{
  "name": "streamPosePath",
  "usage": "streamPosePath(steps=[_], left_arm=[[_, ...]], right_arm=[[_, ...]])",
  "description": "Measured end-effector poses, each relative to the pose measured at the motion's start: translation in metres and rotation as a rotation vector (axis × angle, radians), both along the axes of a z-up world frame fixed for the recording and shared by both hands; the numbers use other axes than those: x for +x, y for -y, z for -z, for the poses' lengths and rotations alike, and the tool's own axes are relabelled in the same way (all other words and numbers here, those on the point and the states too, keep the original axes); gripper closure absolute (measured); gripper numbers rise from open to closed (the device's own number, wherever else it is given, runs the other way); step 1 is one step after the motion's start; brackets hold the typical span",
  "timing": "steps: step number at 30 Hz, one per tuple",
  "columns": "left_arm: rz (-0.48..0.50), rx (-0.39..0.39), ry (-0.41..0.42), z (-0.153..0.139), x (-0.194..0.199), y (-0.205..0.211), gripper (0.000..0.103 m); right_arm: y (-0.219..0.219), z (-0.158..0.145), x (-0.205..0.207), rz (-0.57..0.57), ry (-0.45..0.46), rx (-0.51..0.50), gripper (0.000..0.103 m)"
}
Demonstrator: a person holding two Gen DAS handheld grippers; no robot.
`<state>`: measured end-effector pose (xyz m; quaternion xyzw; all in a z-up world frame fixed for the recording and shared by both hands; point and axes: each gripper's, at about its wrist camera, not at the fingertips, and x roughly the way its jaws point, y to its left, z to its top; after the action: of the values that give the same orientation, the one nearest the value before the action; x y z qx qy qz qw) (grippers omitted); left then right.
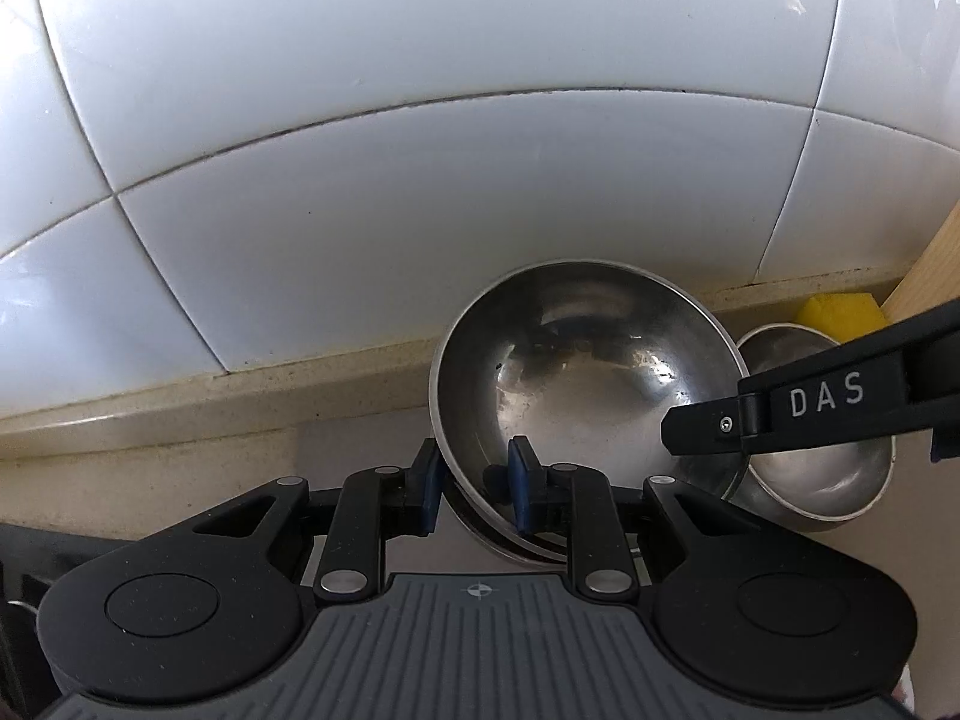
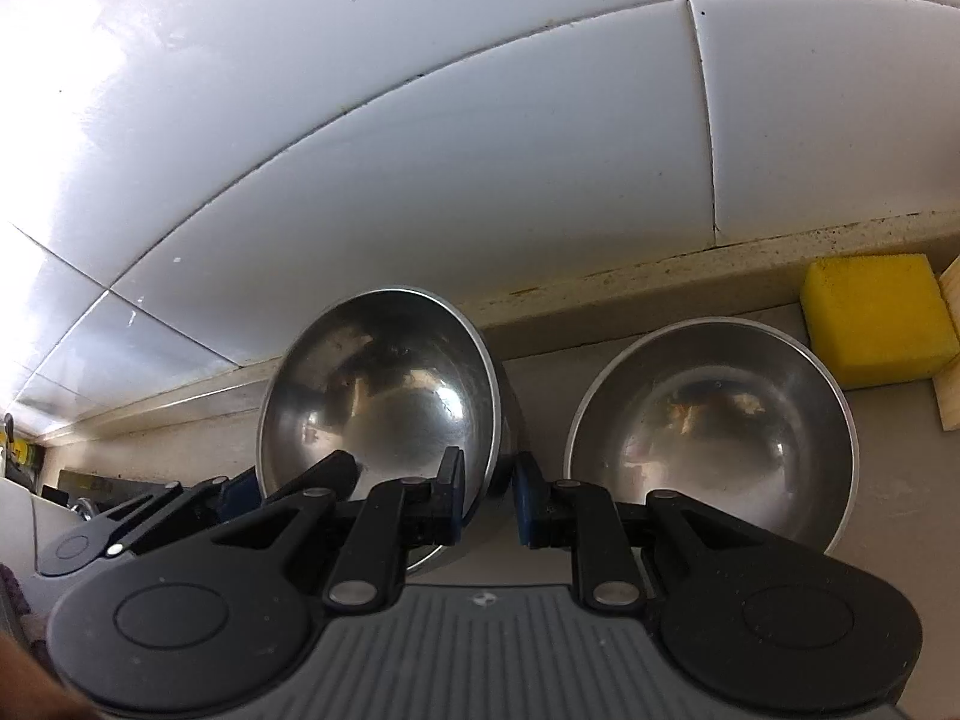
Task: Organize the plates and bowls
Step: 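Lift the steel bowl and lower it into another steel bowl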
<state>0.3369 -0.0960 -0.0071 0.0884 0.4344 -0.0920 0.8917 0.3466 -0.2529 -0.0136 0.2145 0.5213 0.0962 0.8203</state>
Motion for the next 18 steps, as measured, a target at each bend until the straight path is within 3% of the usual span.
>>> streamPosePath(steps=[9,18], left_arm=[[-0.014,-0.005,-0.019,0.008,0.005,-0.004,0.079],[-0.015,-0.002,0.009,-0.006,0.000,-0.004,0.076]], right_arm=[[-0.006,-0.014,-0.003,0.007,0.013,-0.023,0.098],[0.001,-0.023,-0.009,0.019,0.021,-0.024,0.097]])
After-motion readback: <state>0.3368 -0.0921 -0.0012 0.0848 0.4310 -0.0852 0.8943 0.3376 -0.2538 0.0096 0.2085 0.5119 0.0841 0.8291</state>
